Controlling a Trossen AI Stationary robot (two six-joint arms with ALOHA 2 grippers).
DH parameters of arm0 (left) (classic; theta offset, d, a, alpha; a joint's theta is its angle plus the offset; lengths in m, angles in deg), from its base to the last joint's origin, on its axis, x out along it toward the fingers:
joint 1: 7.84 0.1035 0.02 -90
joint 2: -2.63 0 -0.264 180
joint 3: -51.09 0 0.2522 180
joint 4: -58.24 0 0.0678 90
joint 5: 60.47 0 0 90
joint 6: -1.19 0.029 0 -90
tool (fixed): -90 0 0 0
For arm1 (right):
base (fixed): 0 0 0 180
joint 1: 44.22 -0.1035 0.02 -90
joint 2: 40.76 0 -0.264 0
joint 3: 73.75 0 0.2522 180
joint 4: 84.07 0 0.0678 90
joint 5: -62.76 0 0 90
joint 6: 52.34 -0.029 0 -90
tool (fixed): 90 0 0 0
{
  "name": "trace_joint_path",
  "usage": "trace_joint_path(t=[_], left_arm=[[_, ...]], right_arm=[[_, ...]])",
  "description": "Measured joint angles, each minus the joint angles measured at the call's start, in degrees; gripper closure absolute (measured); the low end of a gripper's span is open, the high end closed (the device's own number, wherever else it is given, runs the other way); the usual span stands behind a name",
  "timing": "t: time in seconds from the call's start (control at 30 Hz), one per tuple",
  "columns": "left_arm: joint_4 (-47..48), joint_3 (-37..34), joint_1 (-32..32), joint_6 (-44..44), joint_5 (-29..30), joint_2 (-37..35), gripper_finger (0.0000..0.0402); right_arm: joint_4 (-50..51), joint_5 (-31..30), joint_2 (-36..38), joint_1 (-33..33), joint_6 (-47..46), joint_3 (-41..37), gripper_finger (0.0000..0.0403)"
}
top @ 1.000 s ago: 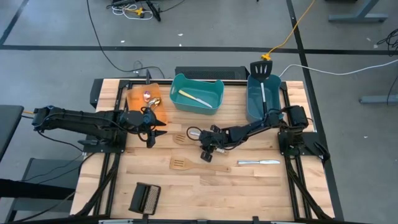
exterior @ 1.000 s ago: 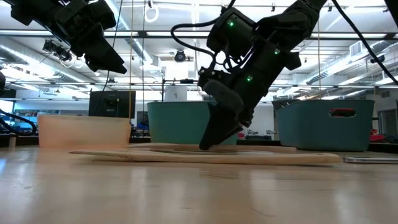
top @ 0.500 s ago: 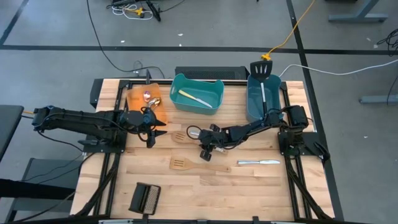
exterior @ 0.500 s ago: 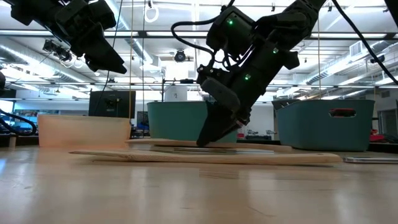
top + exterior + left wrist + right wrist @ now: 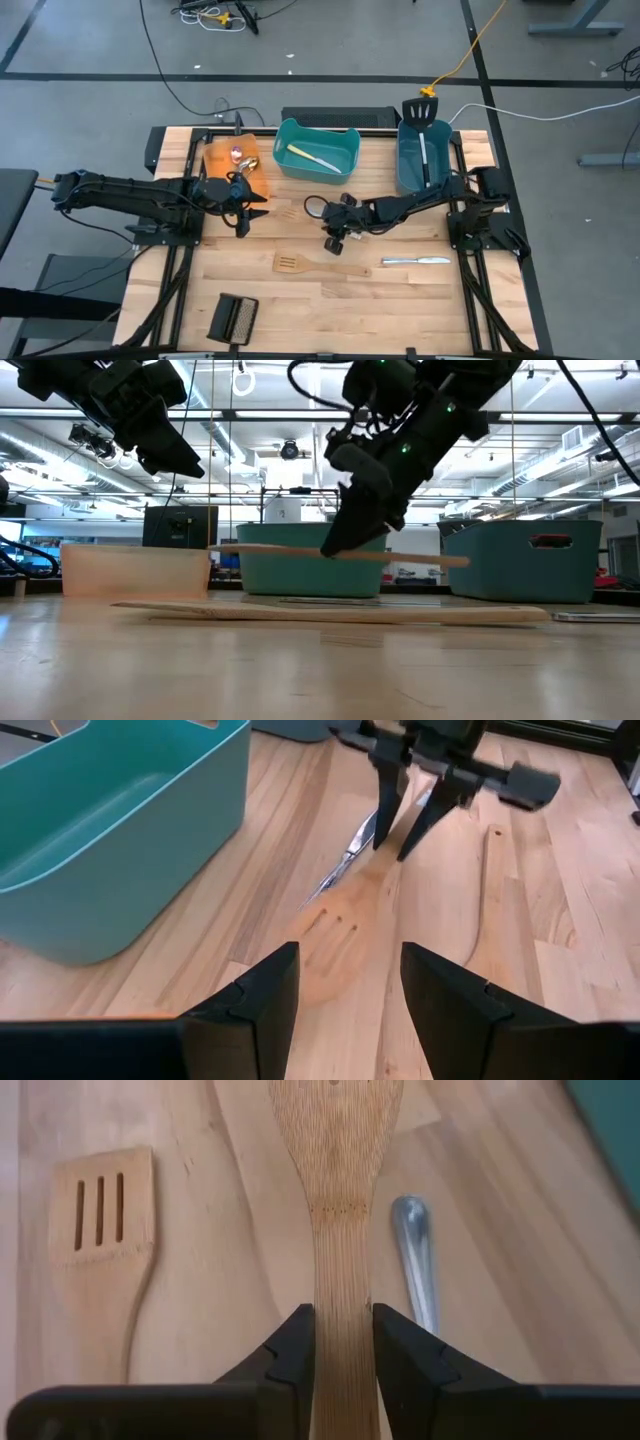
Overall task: Pick & Place Kitchen Items
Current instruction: Put the brown spatula into the blue bin
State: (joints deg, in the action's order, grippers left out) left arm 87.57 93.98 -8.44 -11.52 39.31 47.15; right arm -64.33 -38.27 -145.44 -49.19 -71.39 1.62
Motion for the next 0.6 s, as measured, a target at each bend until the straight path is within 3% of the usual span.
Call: trace_joint_path(t=[0.6], left_arm=[[0.04,0.00,0.00,0.02,0.01,0.00,0.0220]], right_arm=[[8.42,-8.48,13.05,0.00,-0.63,0.00,0.0312]])
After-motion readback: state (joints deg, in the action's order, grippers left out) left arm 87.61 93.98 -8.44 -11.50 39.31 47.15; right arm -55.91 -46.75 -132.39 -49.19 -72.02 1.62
